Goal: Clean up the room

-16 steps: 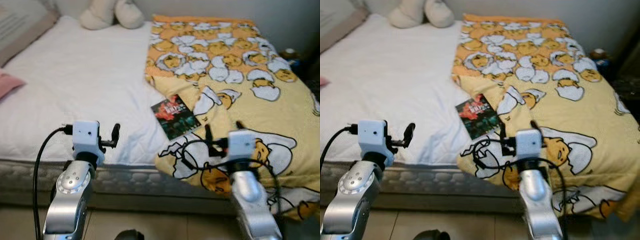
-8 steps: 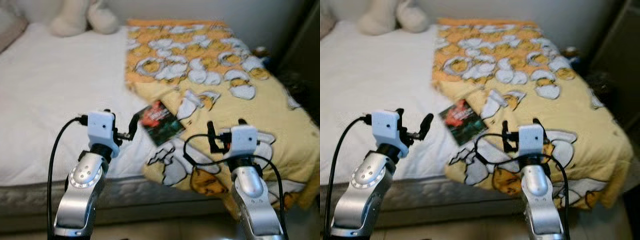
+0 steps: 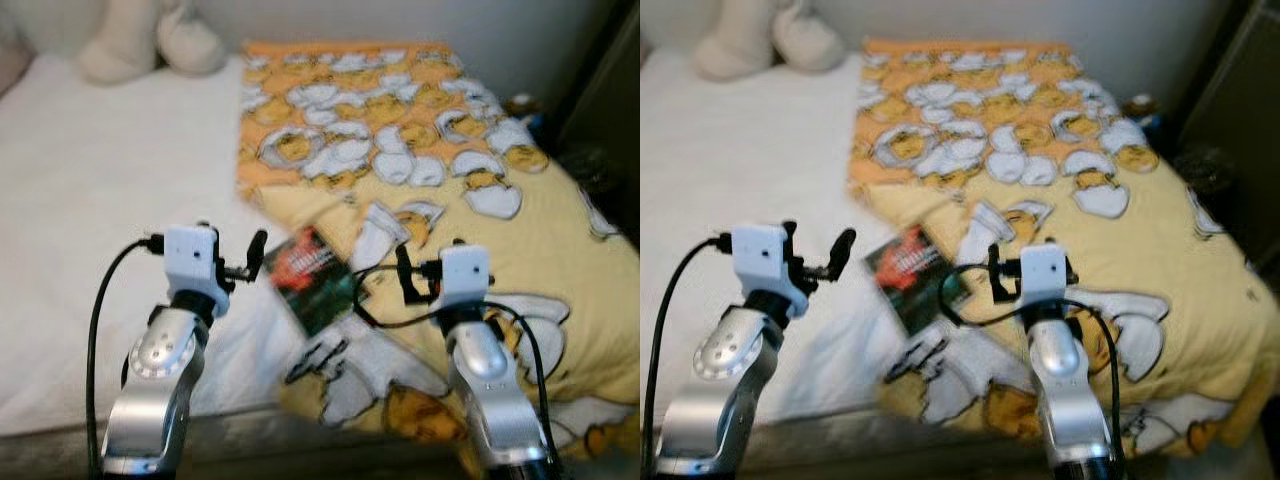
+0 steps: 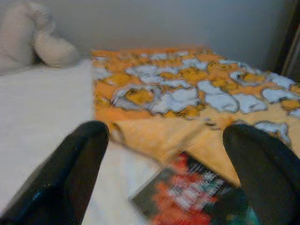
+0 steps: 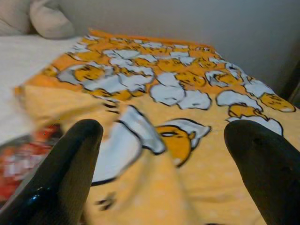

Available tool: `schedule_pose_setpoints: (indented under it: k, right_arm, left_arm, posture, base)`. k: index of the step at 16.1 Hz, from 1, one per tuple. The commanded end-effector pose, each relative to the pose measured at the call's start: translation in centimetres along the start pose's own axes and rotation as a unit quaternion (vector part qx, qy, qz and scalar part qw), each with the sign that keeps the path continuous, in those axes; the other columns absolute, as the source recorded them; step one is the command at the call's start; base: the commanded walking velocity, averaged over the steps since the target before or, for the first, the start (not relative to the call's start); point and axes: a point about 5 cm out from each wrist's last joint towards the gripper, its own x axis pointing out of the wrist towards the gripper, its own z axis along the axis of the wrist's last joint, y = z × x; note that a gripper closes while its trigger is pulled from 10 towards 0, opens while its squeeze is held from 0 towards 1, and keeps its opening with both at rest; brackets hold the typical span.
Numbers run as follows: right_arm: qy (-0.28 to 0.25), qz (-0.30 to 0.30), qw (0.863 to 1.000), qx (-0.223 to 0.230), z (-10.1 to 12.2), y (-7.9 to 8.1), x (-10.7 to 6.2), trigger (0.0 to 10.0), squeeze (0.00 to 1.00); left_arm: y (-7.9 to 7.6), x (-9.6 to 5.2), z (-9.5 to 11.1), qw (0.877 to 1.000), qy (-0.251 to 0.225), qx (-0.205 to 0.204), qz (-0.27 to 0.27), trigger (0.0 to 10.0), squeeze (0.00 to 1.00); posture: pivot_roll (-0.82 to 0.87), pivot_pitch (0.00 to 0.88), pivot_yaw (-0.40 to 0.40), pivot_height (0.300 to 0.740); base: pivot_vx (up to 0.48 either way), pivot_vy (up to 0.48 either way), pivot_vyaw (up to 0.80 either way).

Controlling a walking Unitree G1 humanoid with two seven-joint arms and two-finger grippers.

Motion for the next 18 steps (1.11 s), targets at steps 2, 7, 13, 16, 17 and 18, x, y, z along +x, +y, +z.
schedule_pose_setpoints:
  k: [2, 7, 13, 16, 17, 18]
  right_arm:
    - [0.014, 0.015, 0.999, 0.044, -0.1, 0.3, 1.7, 10.0, 0.0]
    - [0.098, -0.002, 0.988, 0.119, -3.1, 1.3, 4.9, 10.0, 0.0]
    - [0.147, -0.02, 0.985, 0.09, -5.0, 2.2, 5.7, 10.0, 0.0]
    - [0.174, -0.023, 0.975, 0.137, -5.5, 2.8, 5.7, 10.0, 0.0]
    - [0.177, -0.022, 0.973, 0.147, -5.6, 3.0, 5.7, 10.0, 0.0]
    - [0.182, -0.02, 0.969, 0.164, -5.7, 3.2, 5.7, 10.0, 0.0]
  left_arm:
    - [0.5, -0.4, 0.5, 1.0, -0.003, 0.012, 0.016, 10.0, 0.0]
    - [2.7, -1.5, 1.0, 0.998, 0.038, 0.044, 0.003, 10.0, 0.0]
    - [4.4, -3.8, 2.0, 0.996, 0.069, 0.062, 0.0, 10.0, 0.0]
    - [4.0, -4.1, 2.0, 0.995, 0.077, 0.06, -0.008, 10.0, 0.0]
    - [4.1, -4.1, 2.0, 0.995, 0.078, 0.058, -0.007, 10.0, 0.0]
    - [4.1, -4.2, 2.1, 0.995, 0.08, 0.056, -0.006, 10.0, 0.0]
  posture:
    - [0.03, 0.0, 0.02, 0.74]
    - [0.14, 0.034, 0.08, 0.74]
    - [0.23, 0.112, 0.134, 0.74]
    - [0.24, 0.107, 0.13, 0.74]
    - [0.24, 0.104, 0.128, 0.74]
    - [0.23, 0.096, 0.122, 0.74]
  base:
    - [0.0, 0.0, 0.0]
    - [0.0, 0.0, 0.0]
    - [0.0, 0.0, 0.0]
    - [0.0, 0.0, 0.0]
    - [0.0, 0.0, 0.0]
    - [0.0, 0.0, 0.0]
